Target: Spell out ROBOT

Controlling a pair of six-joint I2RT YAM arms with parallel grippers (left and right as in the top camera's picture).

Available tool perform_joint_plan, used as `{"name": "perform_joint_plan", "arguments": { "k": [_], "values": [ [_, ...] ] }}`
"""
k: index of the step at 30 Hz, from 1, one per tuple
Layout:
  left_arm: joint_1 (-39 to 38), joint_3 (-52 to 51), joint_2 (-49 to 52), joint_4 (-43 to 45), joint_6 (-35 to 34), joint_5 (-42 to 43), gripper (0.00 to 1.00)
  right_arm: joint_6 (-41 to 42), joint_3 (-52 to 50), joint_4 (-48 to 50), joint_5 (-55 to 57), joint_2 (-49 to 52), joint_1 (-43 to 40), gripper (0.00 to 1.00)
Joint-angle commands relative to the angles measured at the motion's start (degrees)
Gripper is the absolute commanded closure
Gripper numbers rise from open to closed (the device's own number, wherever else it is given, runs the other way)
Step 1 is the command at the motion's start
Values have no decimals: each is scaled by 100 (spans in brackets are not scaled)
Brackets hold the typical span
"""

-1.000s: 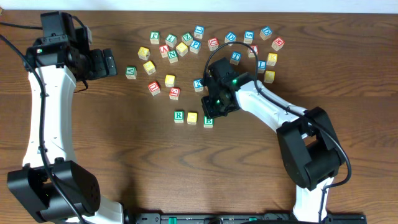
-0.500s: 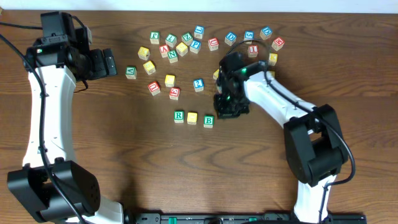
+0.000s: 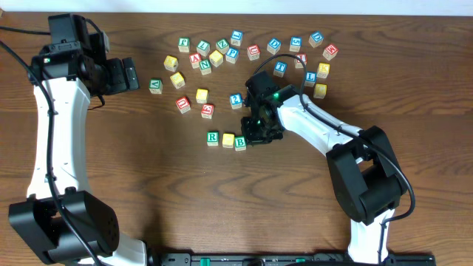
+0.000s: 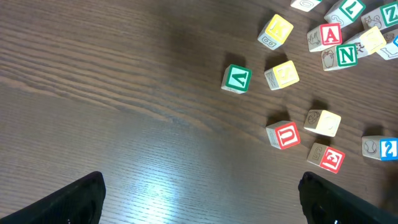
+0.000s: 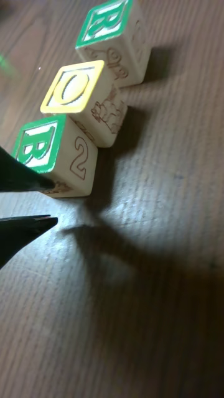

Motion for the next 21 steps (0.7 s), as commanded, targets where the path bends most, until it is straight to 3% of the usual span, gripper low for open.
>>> {"name": "perform_joint_plan", "arguments": {
  "k": [1, 9, 15, 17, 21],
  "values": [
    [15, 122, -85, -11, 17, 52, 2, 87, -28, 72, -61, 39, 50, 91],
    [15, 122, -85, -11, 17, 52, 2, 63, 48, 50, 17, -13, -28, 96],
    [15, 120, -85, -11, 17, 52, 2, -271, 929, -640, 487, -269, -470, 92],
    [15, 120, -85, -11, 17, 52, 2, -444, 1351, -822, 638, -286, -597, 85],
    [15, 122, -85, -11, 17, 52, 2, -619, 1836, -564, 925, -286, -734, 59]
  ]
}}
